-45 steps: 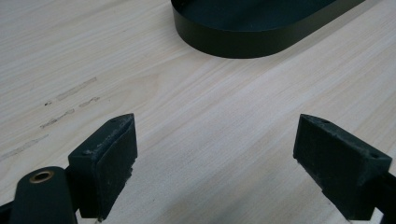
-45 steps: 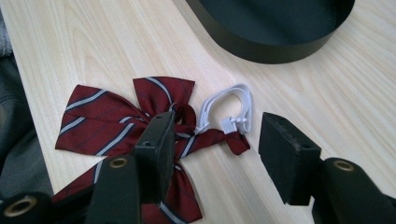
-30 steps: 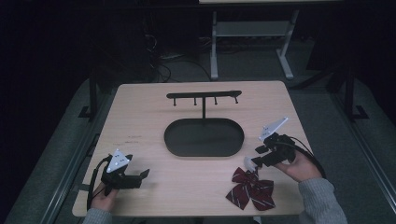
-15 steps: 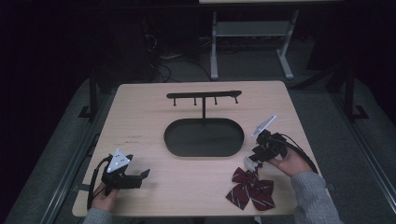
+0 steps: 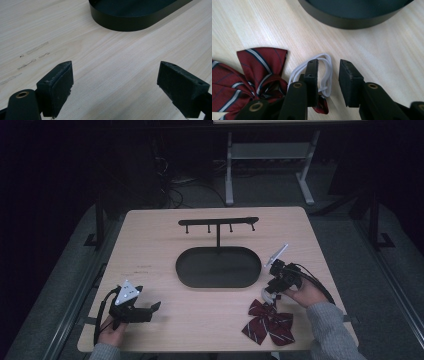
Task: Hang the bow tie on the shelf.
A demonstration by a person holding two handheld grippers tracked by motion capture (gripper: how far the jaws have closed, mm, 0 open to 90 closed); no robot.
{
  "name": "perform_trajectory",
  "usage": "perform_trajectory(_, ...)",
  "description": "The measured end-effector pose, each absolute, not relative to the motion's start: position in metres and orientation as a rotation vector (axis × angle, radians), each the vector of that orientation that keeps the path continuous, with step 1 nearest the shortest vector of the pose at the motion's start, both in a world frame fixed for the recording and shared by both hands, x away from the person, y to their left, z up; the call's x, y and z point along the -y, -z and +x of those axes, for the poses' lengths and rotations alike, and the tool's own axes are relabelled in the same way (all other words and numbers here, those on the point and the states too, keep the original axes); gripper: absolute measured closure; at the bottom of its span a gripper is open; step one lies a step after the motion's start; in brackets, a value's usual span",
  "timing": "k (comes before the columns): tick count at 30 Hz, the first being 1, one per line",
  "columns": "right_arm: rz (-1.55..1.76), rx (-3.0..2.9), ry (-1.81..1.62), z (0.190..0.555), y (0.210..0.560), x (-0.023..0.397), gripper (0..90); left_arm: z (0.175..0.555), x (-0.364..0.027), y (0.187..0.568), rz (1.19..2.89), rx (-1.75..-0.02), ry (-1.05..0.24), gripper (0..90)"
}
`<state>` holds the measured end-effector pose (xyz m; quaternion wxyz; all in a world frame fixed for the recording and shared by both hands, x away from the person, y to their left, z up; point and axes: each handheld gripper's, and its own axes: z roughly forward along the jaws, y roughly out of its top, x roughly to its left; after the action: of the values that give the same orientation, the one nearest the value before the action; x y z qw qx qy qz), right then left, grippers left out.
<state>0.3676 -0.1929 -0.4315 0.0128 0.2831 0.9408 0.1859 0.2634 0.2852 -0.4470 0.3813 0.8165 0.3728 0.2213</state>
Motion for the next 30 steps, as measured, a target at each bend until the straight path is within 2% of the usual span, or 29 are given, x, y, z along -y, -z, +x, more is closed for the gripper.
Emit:
perform_trajectory(13, 0.892, -2.941, -0.522, 0.368, 0.443, 0.188, 77.2, 0.263, -0.285, 0.447, 2.084, -0.950, -0.564, 13.3)
perform_trajectory(20, 0.876, -2.934, -0.519, 0.366, 0.443, 0.188, 84.9, 0.263, -0.285, 0.447, 2.083, -0.951, -0.563, 13.3)
perform_trajectory(30, 0.847, -2.939, -0.508, 0.365, 0.442, 0.187, 87.7, 0.263, -0.285, 0.447, 2.083, -0.951, -0.563, 13.3)
